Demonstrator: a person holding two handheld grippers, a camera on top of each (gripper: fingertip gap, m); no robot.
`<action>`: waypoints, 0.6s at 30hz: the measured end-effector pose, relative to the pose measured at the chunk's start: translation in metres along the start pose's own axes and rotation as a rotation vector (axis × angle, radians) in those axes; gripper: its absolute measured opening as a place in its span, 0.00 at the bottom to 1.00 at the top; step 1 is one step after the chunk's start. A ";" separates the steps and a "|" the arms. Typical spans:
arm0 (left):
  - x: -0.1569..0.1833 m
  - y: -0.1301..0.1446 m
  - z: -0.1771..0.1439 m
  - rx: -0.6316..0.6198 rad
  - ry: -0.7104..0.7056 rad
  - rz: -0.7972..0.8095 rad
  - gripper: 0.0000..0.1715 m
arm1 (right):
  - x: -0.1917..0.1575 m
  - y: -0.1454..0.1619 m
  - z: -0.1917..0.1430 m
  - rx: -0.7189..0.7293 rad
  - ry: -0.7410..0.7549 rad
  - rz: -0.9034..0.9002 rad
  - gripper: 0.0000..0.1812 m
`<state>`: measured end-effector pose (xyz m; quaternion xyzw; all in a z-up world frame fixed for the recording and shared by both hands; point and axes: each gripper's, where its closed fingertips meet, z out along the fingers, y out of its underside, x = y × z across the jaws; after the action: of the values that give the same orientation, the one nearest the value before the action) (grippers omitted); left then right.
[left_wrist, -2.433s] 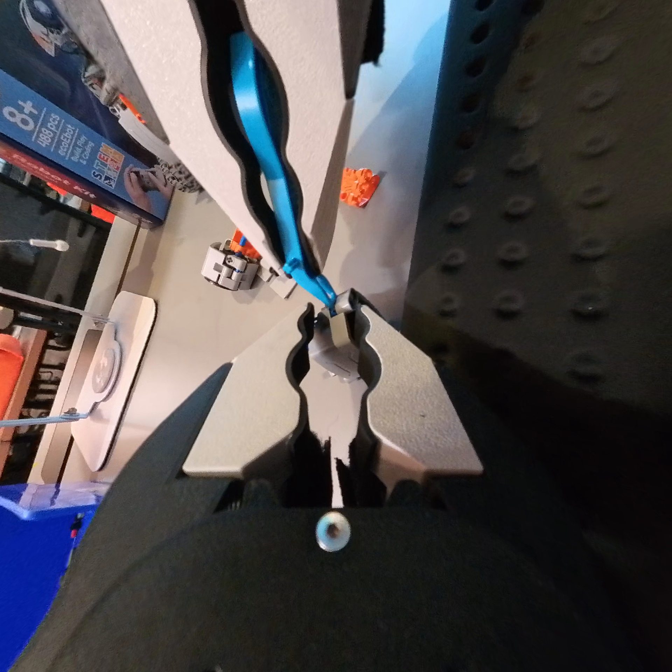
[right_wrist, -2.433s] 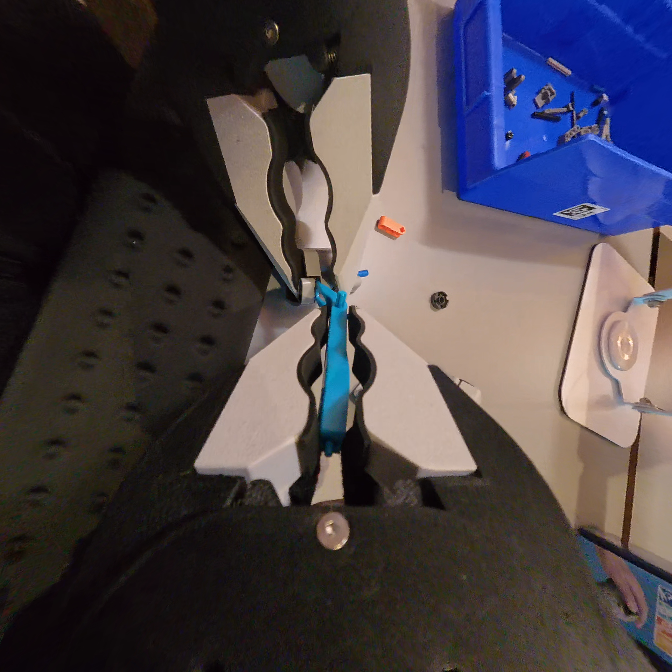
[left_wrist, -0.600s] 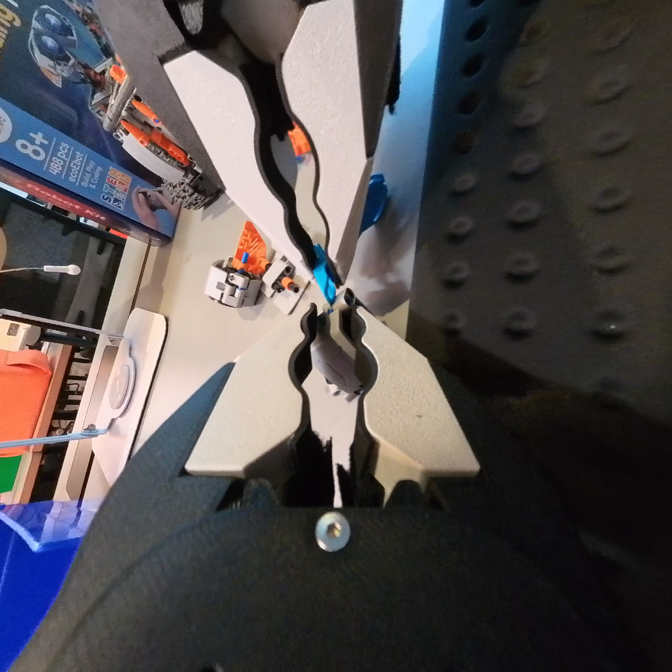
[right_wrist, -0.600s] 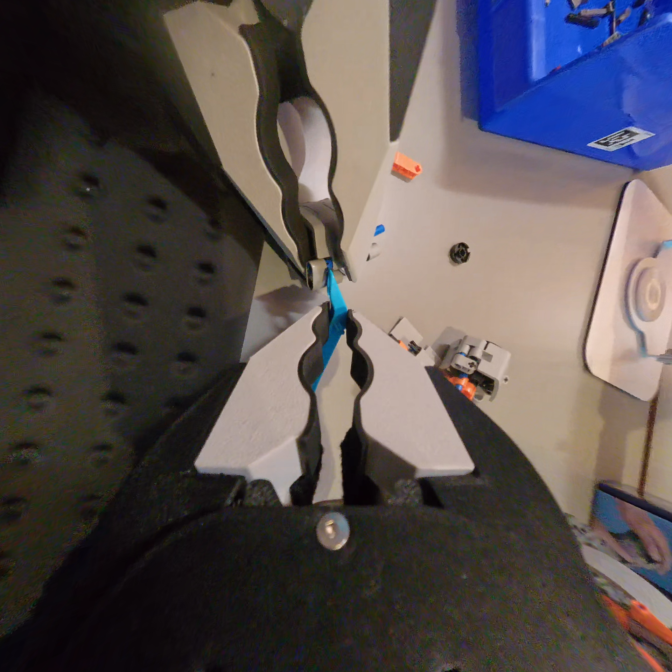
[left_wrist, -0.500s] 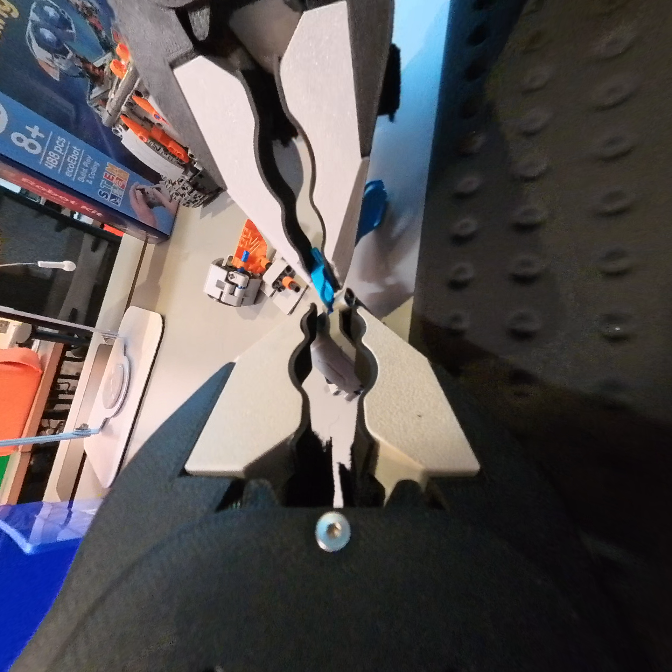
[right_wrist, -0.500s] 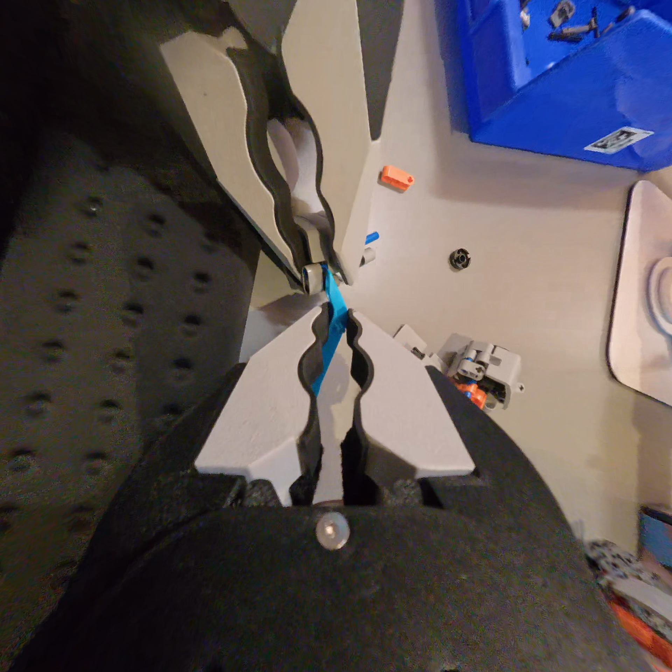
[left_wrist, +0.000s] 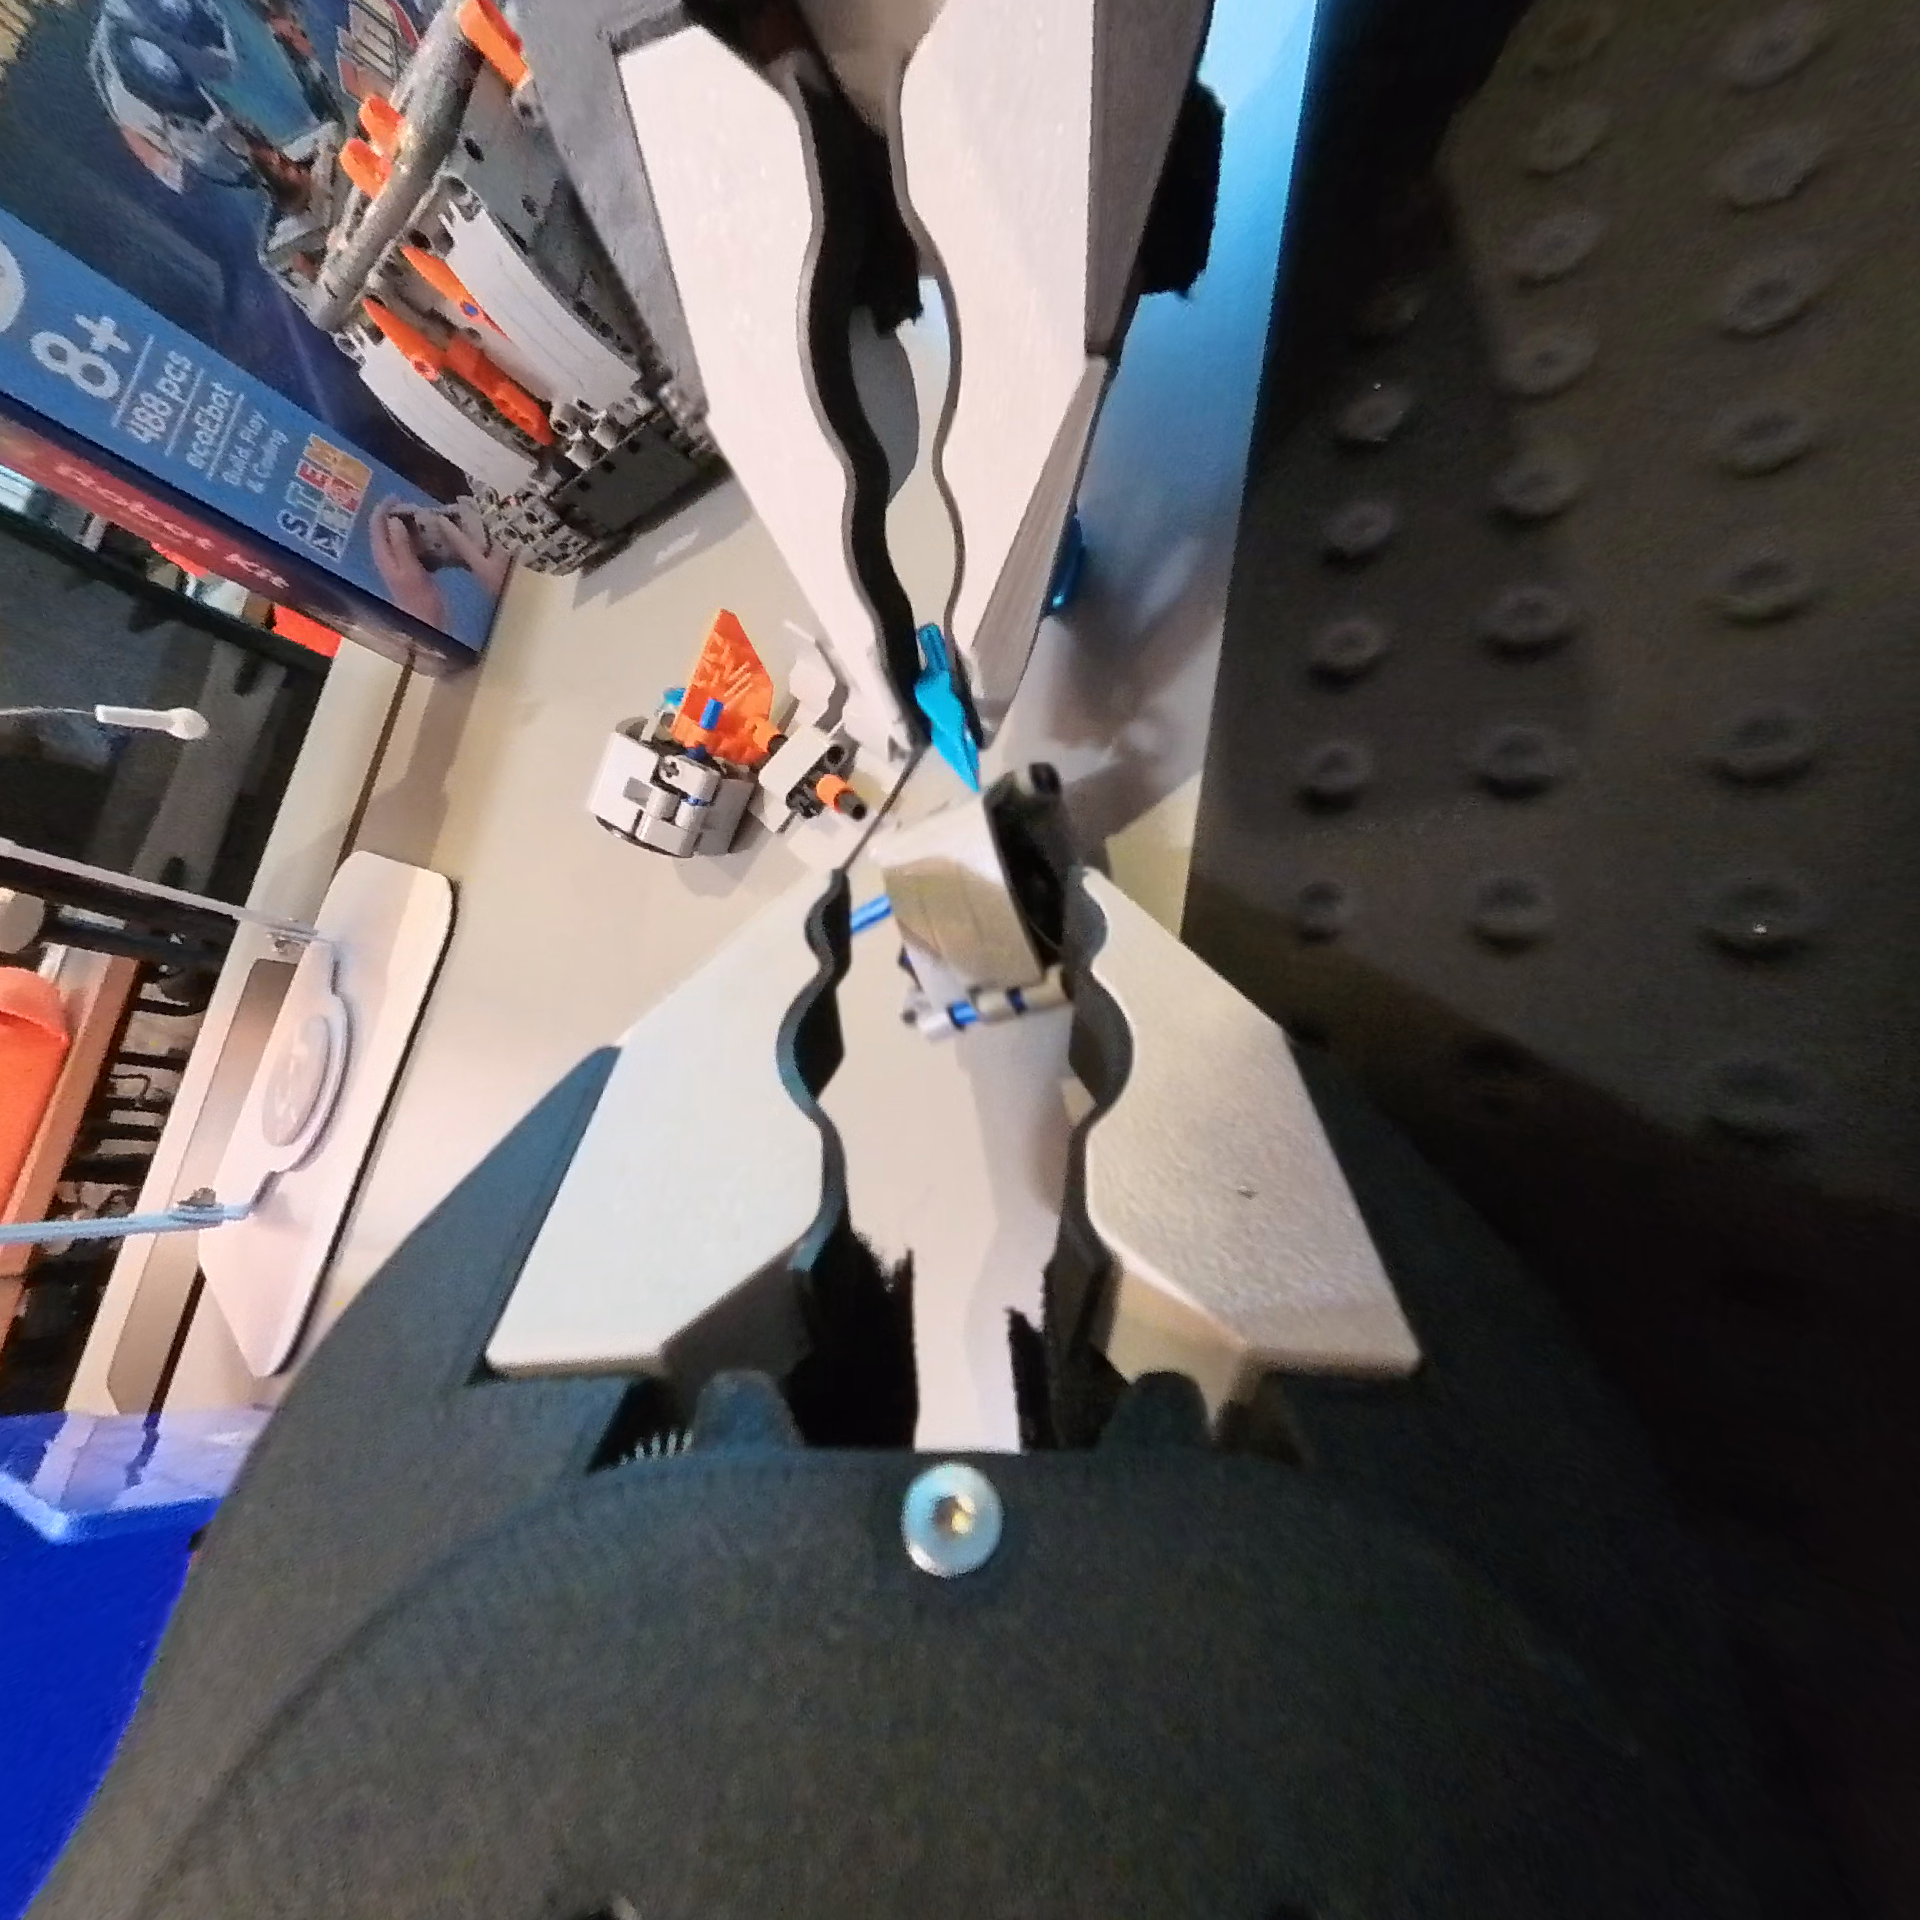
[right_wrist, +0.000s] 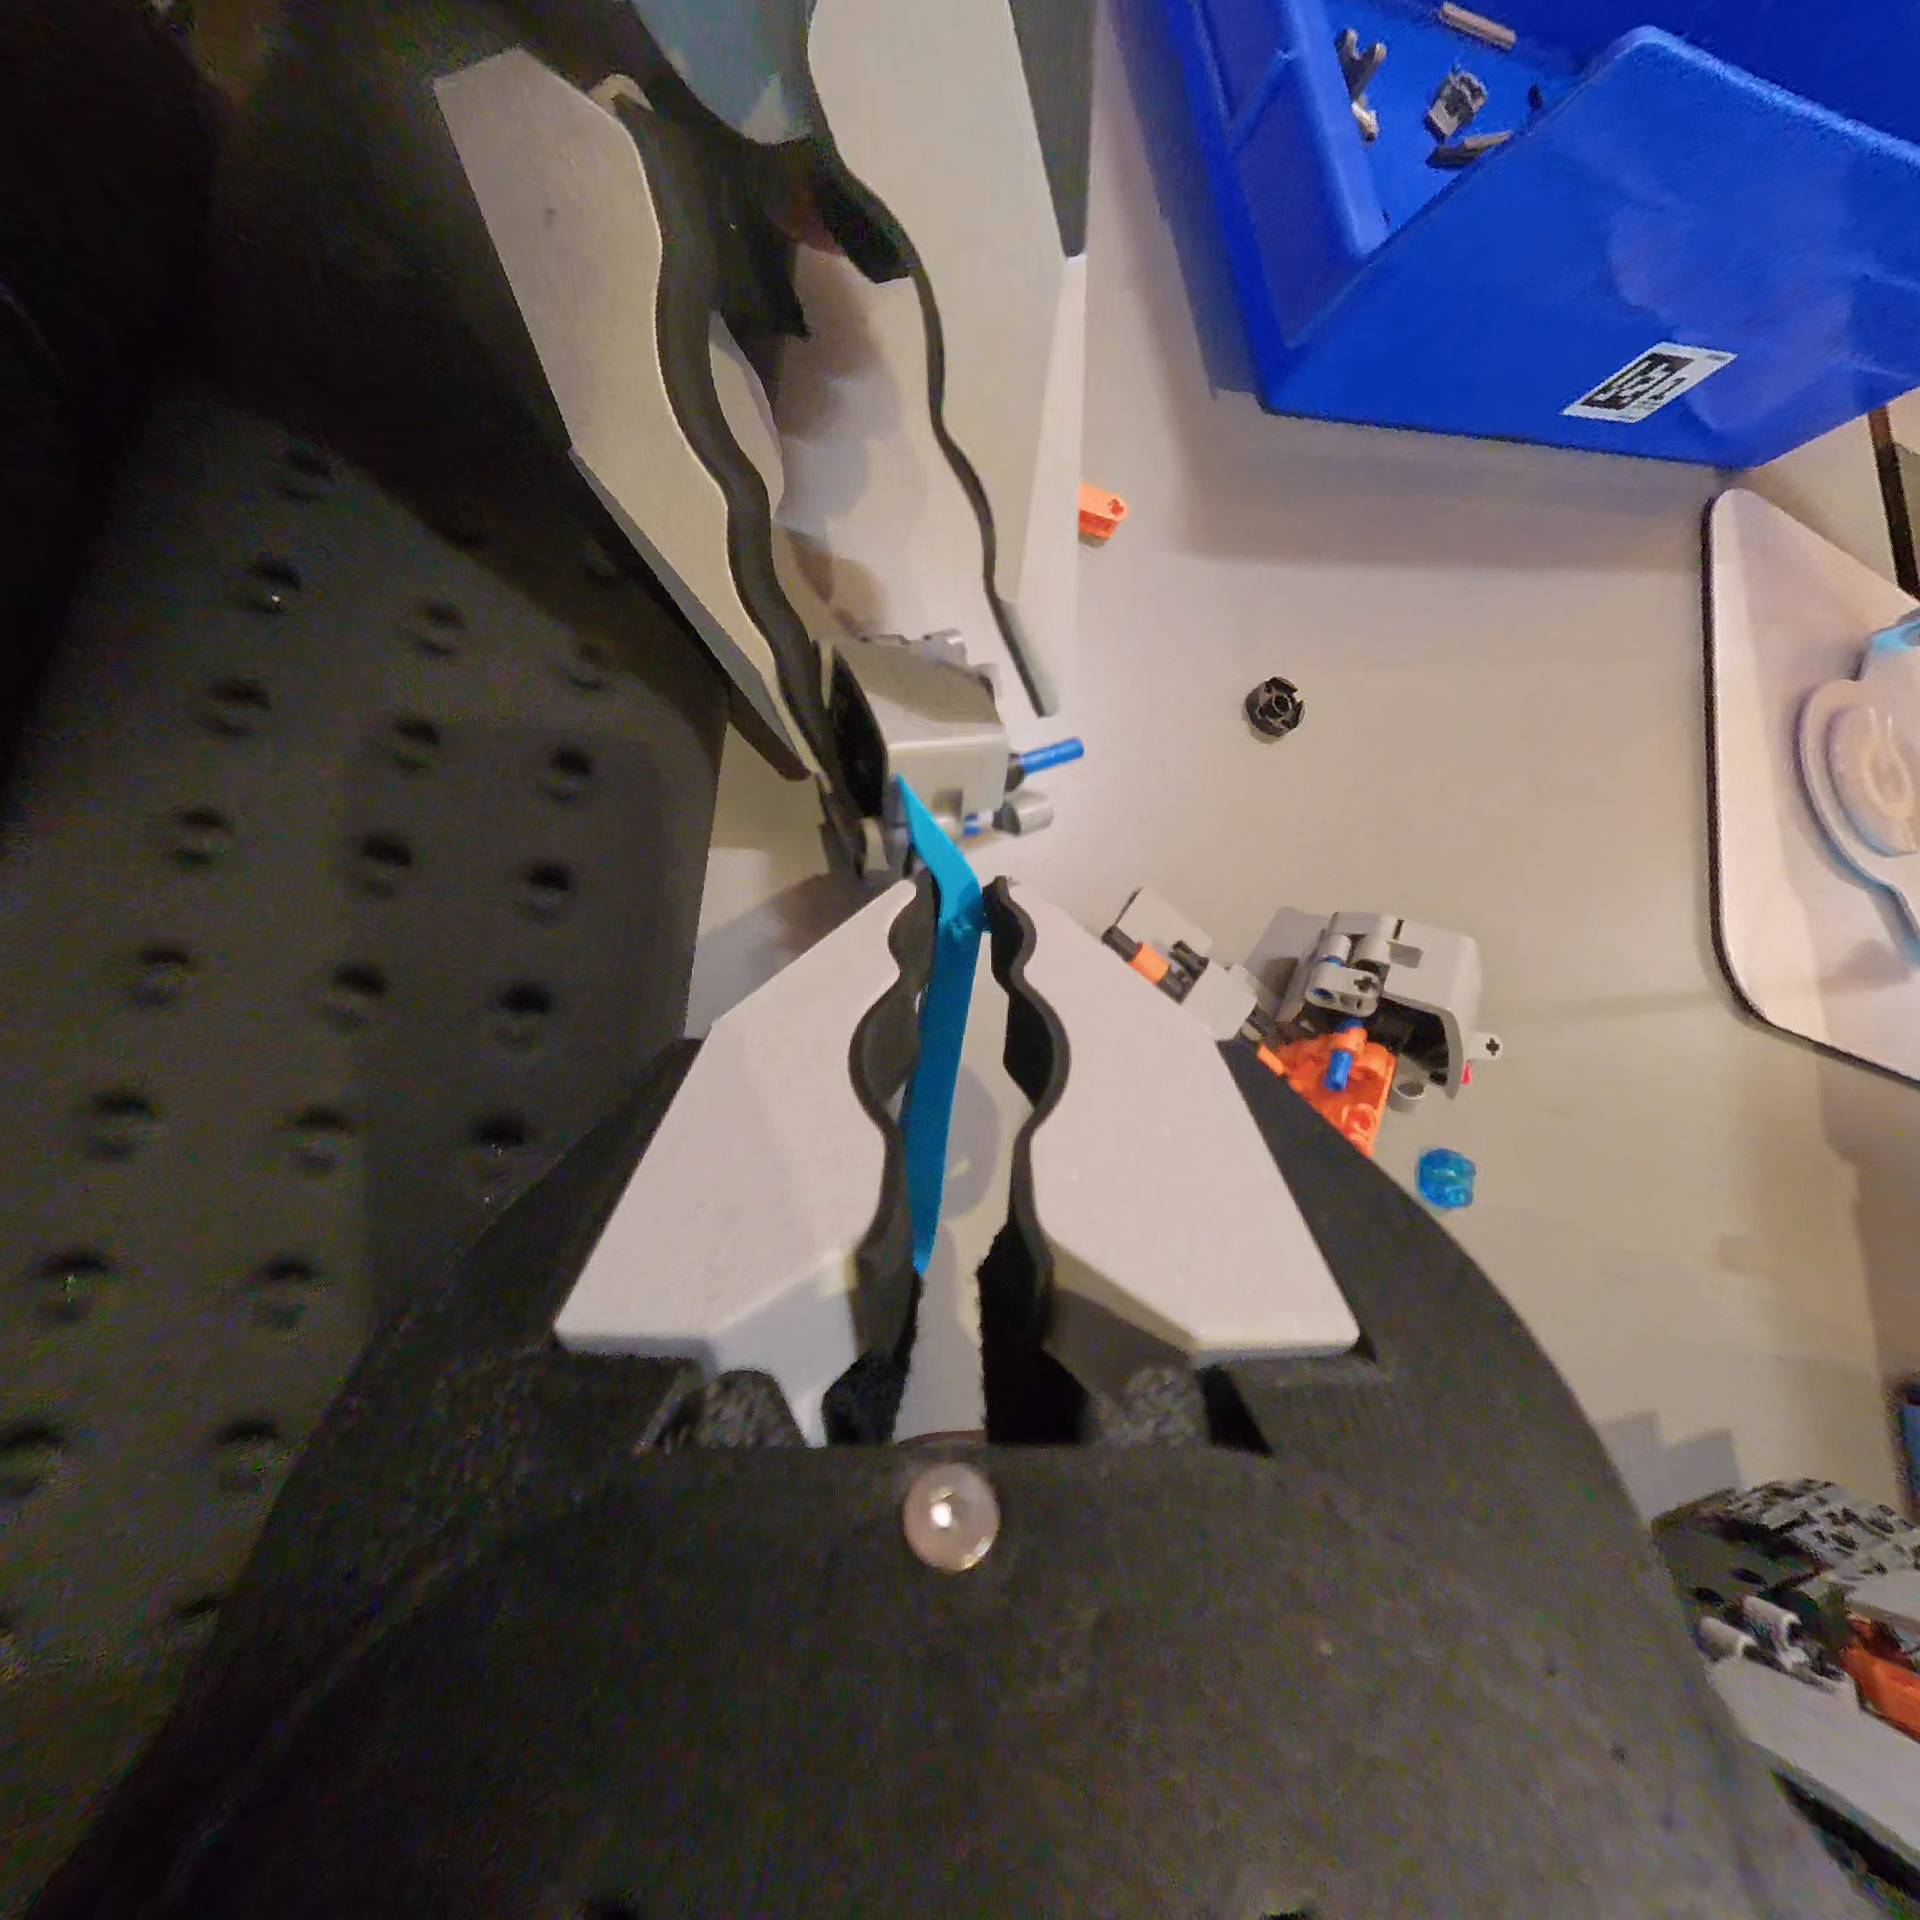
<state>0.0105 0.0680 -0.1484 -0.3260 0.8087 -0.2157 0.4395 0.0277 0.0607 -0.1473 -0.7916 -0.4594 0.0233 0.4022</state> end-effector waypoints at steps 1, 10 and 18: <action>0.001 0.002 0.000 -0.015 0.004 -0.010 0.21 | 0.000 0.001 -0.001 0.002 0.000 0.006 0.04; 0.001 0.005 0.006 -0.045 0.049 -0.099 0.18 | -0.002 0.004 0.000 -0.029 0.000 -0.013 0.04; -0.003 0.008 0.013 -0.064 0.071 -0.097 0.19 | 0.009 0.017 -0.008 -0.048 0.006 0.050 0.04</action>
<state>0.0198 0.0748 -0.1581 -0.3710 0.8134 -0.2223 0.3889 0.0482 0.0586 -0.1499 -0.8124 -0.4387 0.0198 0.3837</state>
